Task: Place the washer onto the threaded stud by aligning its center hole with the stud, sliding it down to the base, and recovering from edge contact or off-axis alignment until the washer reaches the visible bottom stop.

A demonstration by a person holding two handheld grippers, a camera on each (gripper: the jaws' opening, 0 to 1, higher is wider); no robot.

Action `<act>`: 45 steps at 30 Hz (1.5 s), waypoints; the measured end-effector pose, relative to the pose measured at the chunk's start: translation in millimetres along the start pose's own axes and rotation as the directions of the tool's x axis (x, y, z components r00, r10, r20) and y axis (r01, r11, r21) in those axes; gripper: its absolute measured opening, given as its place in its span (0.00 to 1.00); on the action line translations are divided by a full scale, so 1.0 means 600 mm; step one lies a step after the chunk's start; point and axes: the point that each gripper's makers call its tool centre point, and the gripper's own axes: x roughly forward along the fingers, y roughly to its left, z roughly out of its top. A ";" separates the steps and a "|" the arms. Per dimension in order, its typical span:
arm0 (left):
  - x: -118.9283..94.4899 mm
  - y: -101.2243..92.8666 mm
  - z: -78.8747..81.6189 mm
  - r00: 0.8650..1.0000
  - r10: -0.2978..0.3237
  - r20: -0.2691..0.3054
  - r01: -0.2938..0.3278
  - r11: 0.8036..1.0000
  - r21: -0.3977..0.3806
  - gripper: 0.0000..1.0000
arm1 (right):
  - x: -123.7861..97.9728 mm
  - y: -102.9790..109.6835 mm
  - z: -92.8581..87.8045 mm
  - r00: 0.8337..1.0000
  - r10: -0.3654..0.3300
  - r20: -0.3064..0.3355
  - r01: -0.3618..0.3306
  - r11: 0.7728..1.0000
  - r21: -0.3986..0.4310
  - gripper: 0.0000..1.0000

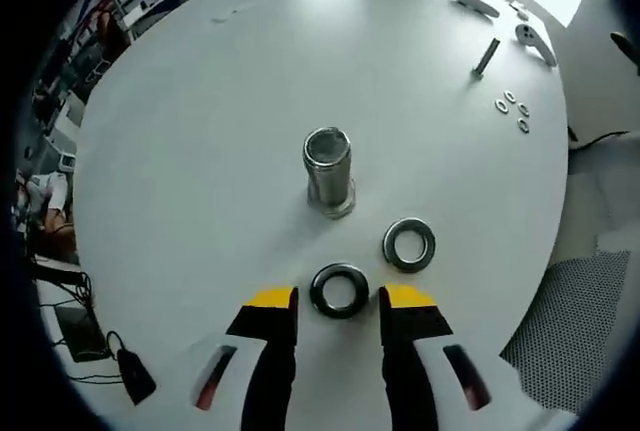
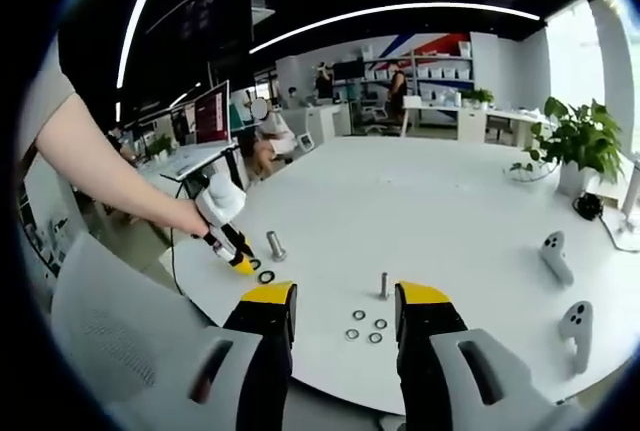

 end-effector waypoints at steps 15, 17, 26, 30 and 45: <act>0.002 -0.001 -0.002 0.992 -0.021 -0.127 0.035 0.994 0.106 0.26 | 0.001 -0.003 -0.003 1.000 -0.009 -0.012 0.009 1.000 -0.005 0.41; 0.002 0.000 -0.002 0.992 -0.021 -0.126 0.035 0.993 0.110 0.22 | 0.001 -0.004 -0.003 1.000 -0.011 -0.011 0.011 1.000 -0.004 0.41; 0.007 0.000 -0.001 0.990 -0.021 -0.142 0.042 0.989 0.143 0.21 | 0.001 -0.005 -0.005 1.000 -0.015 -0.017 0.015 1.000 -0.007 0.41; 0.007 -0.001 0.000 0.985 -0.014 -0.174 0.040 0.988 0.146 0.22 | 0.002 -0.005 -0.007 1.000 -0.014 -0.023 0.014 1.000 -0.009 0.41; 0.000 0.002 -0.002 0.992 -0.021 -0.125 0.036 0.992 0.121 0.20 | 0.001 -0.006 -0.007 0.999 -0.019 -0.026 0.019 1.000 -0.013 0.41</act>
